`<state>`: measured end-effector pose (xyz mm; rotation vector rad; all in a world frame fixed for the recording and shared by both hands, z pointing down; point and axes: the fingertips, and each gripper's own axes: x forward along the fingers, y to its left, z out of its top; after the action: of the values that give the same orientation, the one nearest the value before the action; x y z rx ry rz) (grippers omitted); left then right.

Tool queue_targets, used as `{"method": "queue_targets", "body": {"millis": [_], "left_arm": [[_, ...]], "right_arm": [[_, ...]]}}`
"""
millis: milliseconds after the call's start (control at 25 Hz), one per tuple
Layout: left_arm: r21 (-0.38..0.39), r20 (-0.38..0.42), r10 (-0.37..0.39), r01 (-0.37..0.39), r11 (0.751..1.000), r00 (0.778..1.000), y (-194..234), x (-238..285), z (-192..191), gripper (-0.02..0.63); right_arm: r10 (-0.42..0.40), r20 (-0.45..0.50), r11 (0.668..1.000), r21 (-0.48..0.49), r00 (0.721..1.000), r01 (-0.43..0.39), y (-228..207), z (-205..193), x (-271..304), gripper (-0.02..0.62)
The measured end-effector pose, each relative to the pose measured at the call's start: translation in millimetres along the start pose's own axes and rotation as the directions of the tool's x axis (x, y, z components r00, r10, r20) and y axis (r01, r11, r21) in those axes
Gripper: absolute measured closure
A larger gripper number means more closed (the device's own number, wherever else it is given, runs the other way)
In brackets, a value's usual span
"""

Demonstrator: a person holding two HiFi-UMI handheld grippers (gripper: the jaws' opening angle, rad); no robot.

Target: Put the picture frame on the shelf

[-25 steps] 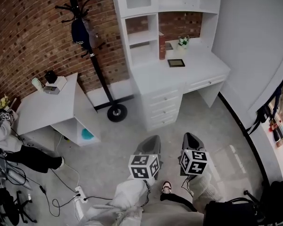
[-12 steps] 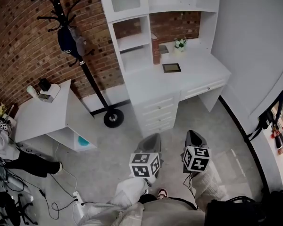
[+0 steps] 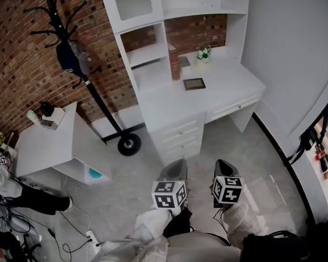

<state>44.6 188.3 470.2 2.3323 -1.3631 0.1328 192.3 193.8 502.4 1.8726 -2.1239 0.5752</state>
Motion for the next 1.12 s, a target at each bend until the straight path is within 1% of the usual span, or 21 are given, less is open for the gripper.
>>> {"method": "queue_targets", "body": {"millis": [160,440,680,840,1000,1120], "left_arm": [[0.014,-0.001,-0.026,0.026,1.000,1.000,1.1,25.9,9.5,0.603],[0.039,0.031,-0.051,0.050,0.998,0.998,19.8,79.6,48.8,0.603],[0.035,0.030,-0.062,0.061,0.998,0.998,47.5,132.1,80.5,0.603],[0.046,0.040,-0.072,0.070,0.997,0.997,65.4,169.3,100.4,0.603],[0.040,0.050,-0.062,0.060,0.997,0.997,97.8,198.7,119.3,0.603],[0.024,0.053,-0.052,0.050,0.998,0.997,121.5,218.1,130.7,0.603]], "right_arm": [[0.004,-0.006,1.000,0.007,1.000,-0.004,-6.5,9.0,20.5,0.571],[0.018,0.013,1.000,0.001,1.000,-0.018,-8.5,45.2,75.1,0.571],[0.028,0.018,0.999,-0.015,0.999,-0.028,-6.7,81.8,128.5,0.571],[0.030,0.014,1.000,-0.005,0.999,-0.030,-11.1,101.2,171.7,0.571],[0.051,0.018,0.999,-0.020,0.999,-0.051,1.7,123.5,214.6,0.571],[0.062,0.013,0.998,-0.024,0.998,-0.062,11.6,132.0,240.1,0.571]]}}
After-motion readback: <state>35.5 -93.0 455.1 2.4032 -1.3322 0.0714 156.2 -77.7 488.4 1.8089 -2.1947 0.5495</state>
